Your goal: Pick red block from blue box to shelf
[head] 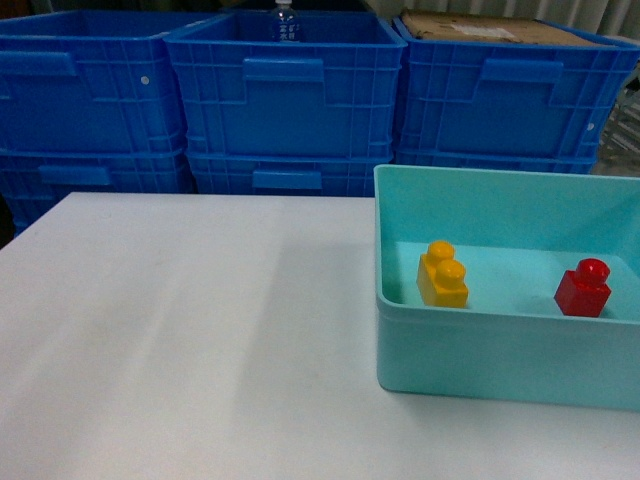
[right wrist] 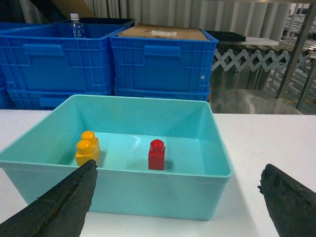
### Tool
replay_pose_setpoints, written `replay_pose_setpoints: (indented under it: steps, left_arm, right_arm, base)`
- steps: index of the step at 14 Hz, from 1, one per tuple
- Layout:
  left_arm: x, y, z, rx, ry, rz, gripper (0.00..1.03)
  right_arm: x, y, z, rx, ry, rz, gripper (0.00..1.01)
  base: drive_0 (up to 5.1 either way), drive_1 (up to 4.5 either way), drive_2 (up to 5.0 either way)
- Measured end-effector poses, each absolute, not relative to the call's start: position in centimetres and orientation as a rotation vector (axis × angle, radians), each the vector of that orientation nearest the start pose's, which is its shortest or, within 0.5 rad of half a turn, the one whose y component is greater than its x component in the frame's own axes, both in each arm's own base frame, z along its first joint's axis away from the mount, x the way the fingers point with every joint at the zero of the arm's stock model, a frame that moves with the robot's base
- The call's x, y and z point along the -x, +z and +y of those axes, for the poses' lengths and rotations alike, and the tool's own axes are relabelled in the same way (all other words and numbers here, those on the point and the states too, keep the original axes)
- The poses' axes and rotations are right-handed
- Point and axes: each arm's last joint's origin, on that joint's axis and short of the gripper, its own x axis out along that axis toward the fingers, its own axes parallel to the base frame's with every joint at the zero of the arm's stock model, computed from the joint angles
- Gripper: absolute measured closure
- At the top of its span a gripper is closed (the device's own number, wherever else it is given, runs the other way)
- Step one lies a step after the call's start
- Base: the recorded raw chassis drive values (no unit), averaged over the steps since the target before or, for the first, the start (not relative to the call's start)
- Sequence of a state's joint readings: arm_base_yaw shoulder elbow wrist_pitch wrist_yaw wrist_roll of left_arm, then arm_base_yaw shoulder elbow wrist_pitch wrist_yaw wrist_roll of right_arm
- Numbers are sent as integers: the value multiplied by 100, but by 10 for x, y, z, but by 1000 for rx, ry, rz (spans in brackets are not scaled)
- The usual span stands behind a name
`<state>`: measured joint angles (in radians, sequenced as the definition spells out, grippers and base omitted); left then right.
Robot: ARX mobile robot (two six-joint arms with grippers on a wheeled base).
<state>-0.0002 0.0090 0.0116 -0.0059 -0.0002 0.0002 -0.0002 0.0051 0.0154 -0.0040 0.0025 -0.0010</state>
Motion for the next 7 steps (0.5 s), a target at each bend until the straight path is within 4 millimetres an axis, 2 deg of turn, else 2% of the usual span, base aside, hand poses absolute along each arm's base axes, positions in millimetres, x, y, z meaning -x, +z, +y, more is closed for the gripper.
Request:
replay_pose_setpoints:
  steps: [7]
  left_arm:
    - [-98,166,0,0,0,3,5]
  right_arm:
    - [-97,168,0,1,-3,-6,3]
  base:
    - [0,0,0]
